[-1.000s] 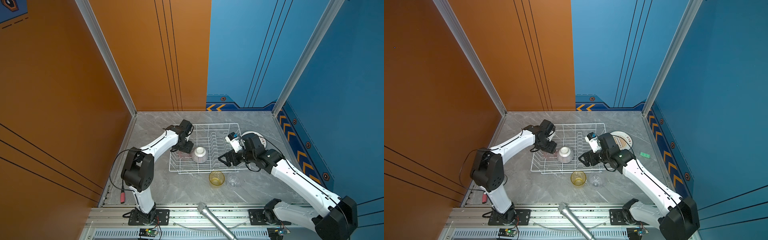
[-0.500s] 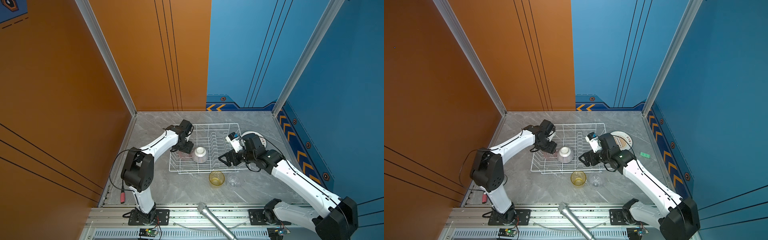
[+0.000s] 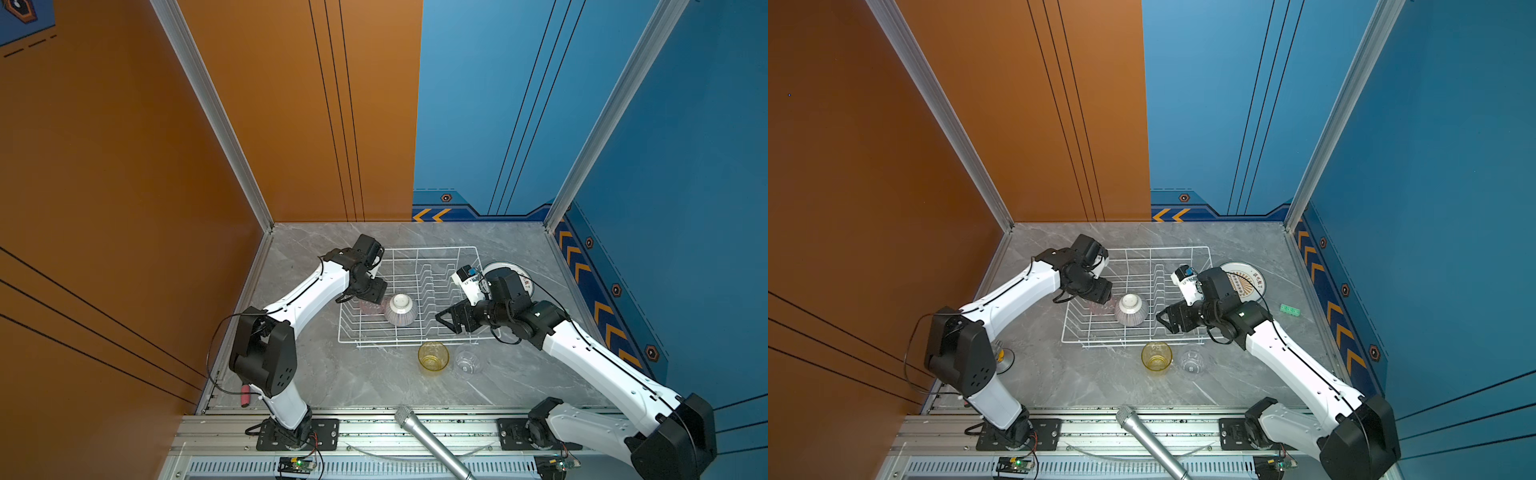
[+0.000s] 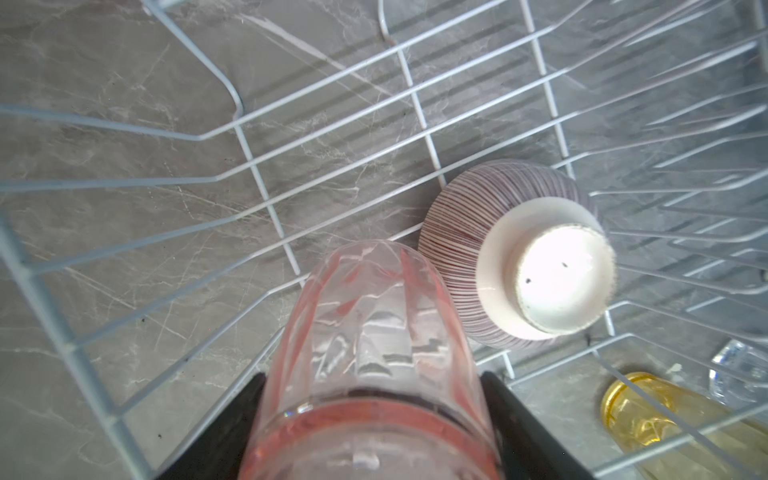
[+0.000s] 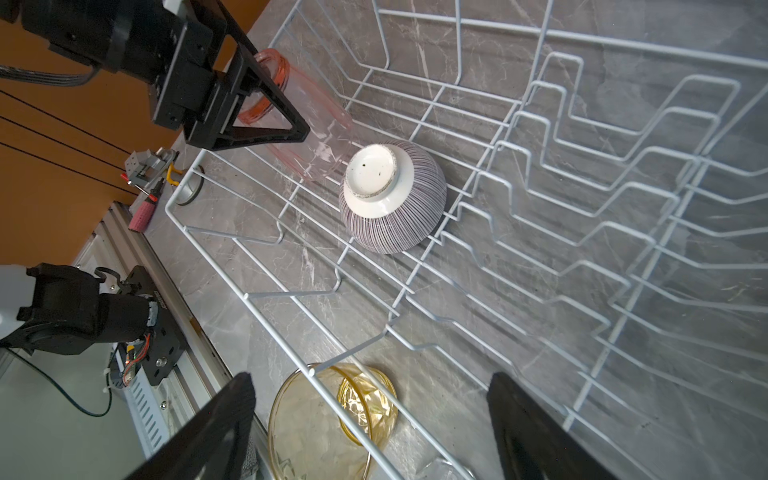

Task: Unload the mixed dishes from the dish rack
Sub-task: 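Lift the pink cup with the left gripper while the right gripper waits nearby, then raise the pink cup toward the right gripper while the right gripper approaches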

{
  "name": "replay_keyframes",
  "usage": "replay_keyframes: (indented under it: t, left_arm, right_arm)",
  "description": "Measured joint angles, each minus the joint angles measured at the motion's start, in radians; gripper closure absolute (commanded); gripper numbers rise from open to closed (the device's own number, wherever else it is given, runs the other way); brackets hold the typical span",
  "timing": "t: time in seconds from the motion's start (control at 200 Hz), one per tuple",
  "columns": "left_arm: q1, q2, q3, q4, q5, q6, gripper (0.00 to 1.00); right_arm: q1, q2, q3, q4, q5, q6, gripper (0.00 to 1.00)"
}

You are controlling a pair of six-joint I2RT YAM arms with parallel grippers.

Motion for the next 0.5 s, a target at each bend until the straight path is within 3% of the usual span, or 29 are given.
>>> replay_keyframes:
  t: [0.501]
  left_arm:
    - [0.047, -0.071, 0.052, -0.011, 0.195, 0.025, 0.83]
  right_arm:
    - [-0.04, 0.012, -0.09, 0.323, -0.295, 0.19, 0.18]
